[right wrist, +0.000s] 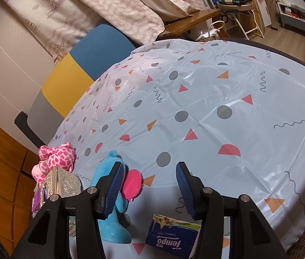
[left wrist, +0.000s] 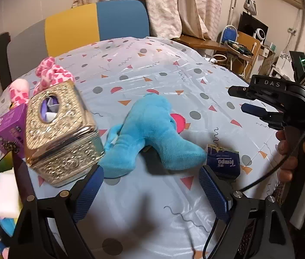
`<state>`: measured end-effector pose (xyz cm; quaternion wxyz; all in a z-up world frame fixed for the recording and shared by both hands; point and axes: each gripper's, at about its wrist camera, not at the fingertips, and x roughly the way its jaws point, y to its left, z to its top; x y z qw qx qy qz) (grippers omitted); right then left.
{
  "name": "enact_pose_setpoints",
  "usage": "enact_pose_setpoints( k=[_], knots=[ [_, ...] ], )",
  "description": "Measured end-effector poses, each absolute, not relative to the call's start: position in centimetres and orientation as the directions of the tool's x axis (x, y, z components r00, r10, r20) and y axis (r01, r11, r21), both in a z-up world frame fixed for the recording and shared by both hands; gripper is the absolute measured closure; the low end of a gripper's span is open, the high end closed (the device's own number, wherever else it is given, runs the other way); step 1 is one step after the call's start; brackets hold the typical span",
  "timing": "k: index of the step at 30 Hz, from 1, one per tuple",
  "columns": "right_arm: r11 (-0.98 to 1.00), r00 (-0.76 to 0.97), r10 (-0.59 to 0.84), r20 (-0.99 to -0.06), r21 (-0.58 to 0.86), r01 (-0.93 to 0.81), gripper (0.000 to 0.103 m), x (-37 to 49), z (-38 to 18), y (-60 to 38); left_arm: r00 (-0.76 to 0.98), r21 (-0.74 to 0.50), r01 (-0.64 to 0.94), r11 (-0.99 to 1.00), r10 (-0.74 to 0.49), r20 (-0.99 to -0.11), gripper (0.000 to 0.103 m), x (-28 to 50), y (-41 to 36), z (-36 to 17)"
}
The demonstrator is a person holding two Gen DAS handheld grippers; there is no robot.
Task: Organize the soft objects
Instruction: 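Grasp the blue plush toy with the left tool while the right approaches the Tempo pack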
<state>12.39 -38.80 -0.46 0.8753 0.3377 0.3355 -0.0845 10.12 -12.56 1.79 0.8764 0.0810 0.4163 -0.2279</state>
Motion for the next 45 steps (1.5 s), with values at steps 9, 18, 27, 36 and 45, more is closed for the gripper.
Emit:
enact_pose_setpoints(
  k=[9, 18, 27, 36, 45],
  knots=[
    [0.750, 0.767, 0.092, -0.635, 0.551, 0.366, 0.052, 12.3, -0.4, -38.9, 0.527, -0.051, 0.511, 0.858, -0.359, -0.770, 0.014, 12.1, -15.3, 1.8],
    [0.756, 0.772, 0.108, -0.627, 0.556, 0.346, 0.052, 12.4, -0.3, -38.6, 0.491, -0.047, 0.539, 0.841, -0.358, -0.794, 0.012, 17.2, -18.4, 1.5],
    [0.746, 0.771, 0.134, -0.623, 0.575, 0.335, 0.051, 12.5, -0.5, -38.7, 0.443, -0.005, 0.547, 0.837, -0.295, -0.847, 0.012, 21.9, -21.0, -2.0],
    [0.742, 0.765, 0.150, -0.627, 0.582, 0.332, 0.051, 12.8, -0.7, -38.7, 0.501, 0.100, 0.540, 0.835, -0.224, -0.836, 0.012, 22.8, -22.0, -5.4],
    [0.742, 0.754, 0.139, -0.642, 0.572, 0.350, 0.051, 12.9, -1.0, -38.9, 0.547, 0.138, 0.548, 0.825, -0.229, -0.805, 0.027, 21.3, -21.6, -5.3]
  ],
)
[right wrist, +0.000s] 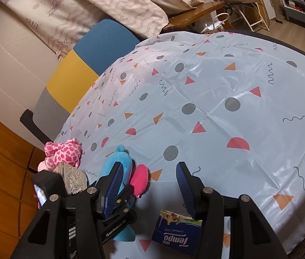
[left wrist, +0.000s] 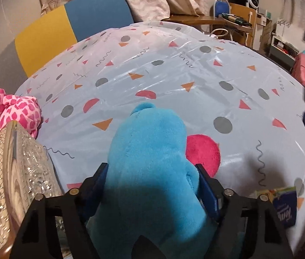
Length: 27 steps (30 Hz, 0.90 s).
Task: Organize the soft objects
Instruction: 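Grasp the blue plush toy with the left tool while the right approaches the Tempo pack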
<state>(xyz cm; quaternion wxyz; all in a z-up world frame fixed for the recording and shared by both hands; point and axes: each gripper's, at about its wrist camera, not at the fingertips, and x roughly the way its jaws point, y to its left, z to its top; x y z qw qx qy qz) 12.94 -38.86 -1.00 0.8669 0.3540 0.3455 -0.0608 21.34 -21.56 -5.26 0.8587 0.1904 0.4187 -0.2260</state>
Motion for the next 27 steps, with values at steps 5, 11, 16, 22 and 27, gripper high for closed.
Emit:
enact_pose_setpoints(
  k=[5, 11, 16, 22, 27],
  knots=[
    [0.735, 0.753, 0.137, -0.643, 0.576, 0.359, 0.051, 12.9, -1.1, -39.1, 0.553, 0.133, 0.559, 0.818, -0.248, -0.796, 0.027, 18.8, -20.5, -4.1],
    [0.736, 0.747, 0.143, -0.650, 0.575, 0.359, 0.051, 13.0, -1.3, -39.0, 0.524, 0.095, 0.538, 0.837, -0.244, -0.816, 0.026, 14.2, -17.3, -3.4],
    [0.740, 0.735, 0.144, -0.663, 0.565, 0.365, 0.051, 13.2, -1.5, -38.9, 0.519, 0.096, 0.529, 0.843, -0.232, -0.823, 0.019, 9.9, -14.9, -4.1],
    [0.745, 0.716, 0.134, -0.685, 0.546, 0.383, 0.051, 13.4, -1.8, -38.8, 0.509, -0.024, 0.525, 0.851, -0.336, -0.792, 0.011, 8.3, -12.7, -4.1],
    [0.747, 0.692, 0.142, -0.708, 0.535, 0.394, 0.051, 13.7, -2.4, -38.7, 0.497, -0.126, 0.465, 0.876, -0.376, -0.782, 0.011, 9.1, -10.9, -2.8]
  ],
)
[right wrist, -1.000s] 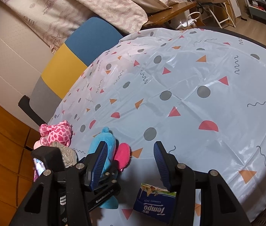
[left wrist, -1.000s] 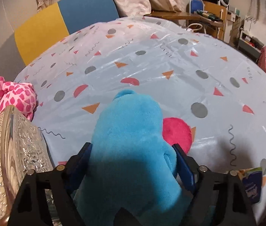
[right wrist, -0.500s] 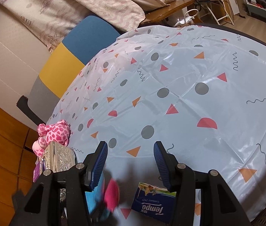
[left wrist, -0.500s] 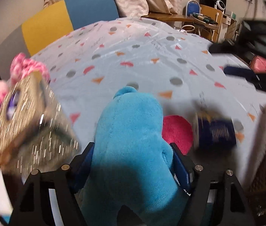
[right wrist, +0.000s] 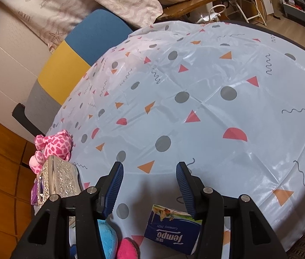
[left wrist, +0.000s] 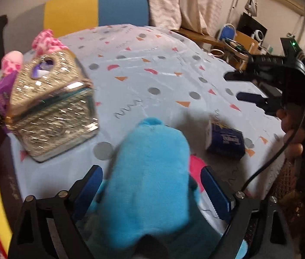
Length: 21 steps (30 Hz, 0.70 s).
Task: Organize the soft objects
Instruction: 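Grasp the blue plush toy with the left tool while the right approaches the Tempo pack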
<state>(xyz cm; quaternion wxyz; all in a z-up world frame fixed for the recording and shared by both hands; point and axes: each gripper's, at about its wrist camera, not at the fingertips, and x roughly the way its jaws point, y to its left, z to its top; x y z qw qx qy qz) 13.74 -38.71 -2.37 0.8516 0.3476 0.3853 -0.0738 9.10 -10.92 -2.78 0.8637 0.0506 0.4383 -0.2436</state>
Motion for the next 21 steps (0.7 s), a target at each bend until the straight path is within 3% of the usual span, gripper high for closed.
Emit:
enact_pose_setpoints(
  k=[5, 16, 21],
  knots=[
    [0.759, 0.679, 0.141, -0.720, 0.519, 0.393, 0.051, 14.0, -2.6, -38.4, 0.505, -0.060, 0.466, 0.883, -0.321, -0.801, 0.004, 9.3, -10.9, -3.0],
    [0.816, 0.569, 0.216, -0.794, 0.466, 0.341, 0.051, 15.4, -4.1, -36.1, 0.408, -0.211, 0.483, 0.850, -0.432, -0.805, 0.006, 10.1, -10.5, -6.2],
    [0.928, 0.424, 0.246, -0.871, 0.339, 0.157, 0.049, 16.7, -3.8, -33.3, 0.422, -0.218, 0.478, 0.851, -0.440, -0.793, 0.007, 9.7, -10.2, -6.3]
  ],
)
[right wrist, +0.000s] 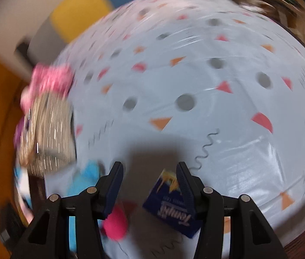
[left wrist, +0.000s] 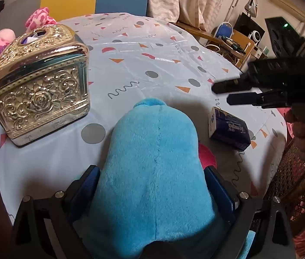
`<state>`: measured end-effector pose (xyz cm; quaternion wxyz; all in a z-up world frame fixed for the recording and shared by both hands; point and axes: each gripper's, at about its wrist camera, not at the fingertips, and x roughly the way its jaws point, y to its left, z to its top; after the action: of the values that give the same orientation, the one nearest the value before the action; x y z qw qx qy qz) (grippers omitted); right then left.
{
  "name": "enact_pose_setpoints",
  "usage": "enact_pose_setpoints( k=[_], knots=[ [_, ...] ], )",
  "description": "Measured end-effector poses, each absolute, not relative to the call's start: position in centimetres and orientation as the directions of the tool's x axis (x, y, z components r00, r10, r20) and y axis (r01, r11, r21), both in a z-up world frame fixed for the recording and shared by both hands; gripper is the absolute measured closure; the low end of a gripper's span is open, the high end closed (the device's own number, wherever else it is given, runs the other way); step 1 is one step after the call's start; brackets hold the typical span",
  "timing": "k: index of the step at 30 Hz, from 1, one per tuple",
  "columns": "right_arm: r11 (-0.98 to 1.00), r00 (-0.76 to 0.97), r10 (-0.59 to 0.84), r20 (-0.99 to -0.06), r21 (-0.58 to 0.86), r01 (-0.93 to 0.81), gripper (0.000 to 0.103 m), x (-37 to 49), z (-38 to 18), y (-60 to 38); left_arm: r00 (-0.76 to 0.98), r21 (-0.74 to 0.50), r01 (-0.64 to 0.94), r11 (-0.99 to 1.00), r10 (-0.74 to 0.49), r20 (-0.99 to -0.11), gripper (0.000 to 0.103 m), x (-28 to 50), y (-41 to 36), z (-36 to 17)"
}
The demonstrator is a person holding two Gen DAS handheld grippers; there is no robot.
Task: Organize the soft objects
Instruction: 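Grasp the blue Tempo tissue pack with the right tool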
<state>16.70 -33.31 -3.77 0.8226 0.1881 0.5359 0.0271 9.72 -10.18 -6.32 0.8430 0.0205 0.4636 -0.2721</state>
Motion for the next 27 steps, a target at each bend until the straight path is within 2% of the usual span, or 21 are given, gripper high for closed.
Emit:
enact_pose_setpoints(
  k=[2, 4, 10, 16, 18, 19, 22, 27],
  knots=[
    [0.968, 0.359, 0.208, -0.910, 0.244, 0.056, 0.032, 16.8, -3.4, -32.0, 0.429, -0.220, 0.475, 0.852, -0.443, -0.787, 0.006, 9.5, -10.1, -6.4],
    [0.987, 0.315, 0.161, -0.935, 0.158, -0.035, 0.027, 16.8, -3.4, -30.8, 0.434, -0.221, 0.475, 0.852, -0.445, -0.783, 0.006, 9.5, -10.0, -6.4],
    [0.969, 0.218, -0.019, -0.976, -0.072, -0.237, 0.027, 16.6, -4.8, -28.1, 0.439, -0.231, 0.464, 0.855, -0.448, -0.779, 0.006, 9.1, -9.6, -6.3],
    [0.955, 0.180, -0.123, -0.976, -0.166, -0.247, 0.027, 17.6, -6.3, -28.1, 0.447, -0.211, 0.459, 0.863, -0.430, -0.784, 0.006, 8.4, -9.5, -6.3],
    [0.955, 0.162, -0.131, -0.978, -0.168, -0.244, 0.031, 17.9, -6.9, -28.4, 0.444, -0.220, 0.455, 0.863, -0.434, -0.784, 0.006, 8.4, -9.3, -6.4],
    [0.956, 0.152, -0.131, -0.980, -0.165, -0.244, 0.046, 17.9, -7.1, -28.5, 0.442, -0.225, 0.452, 0.863, -0.435, -0.784, 0.006, 8.4, -9.2, -6.4],
    [0.957, 0.186, -0.131, -0.974, -0.174, -0.233, 0.046, 17.9, -6.7, -27.9, 0.442, -0.234, 0.442, 0.866, -0.437, -0.783, 0.010, 8.4, -8.9, -6.3],
    [0.993, 0.290, -0.029, -0.957, -0.061, -0.103, 0.046, 19.4, -5.6, -27.6, 0.482, -0.231, 0.394, 0.889, -0.414, -0.772, 0.012, 7.8, -8.0, -5.6]
  ],
)
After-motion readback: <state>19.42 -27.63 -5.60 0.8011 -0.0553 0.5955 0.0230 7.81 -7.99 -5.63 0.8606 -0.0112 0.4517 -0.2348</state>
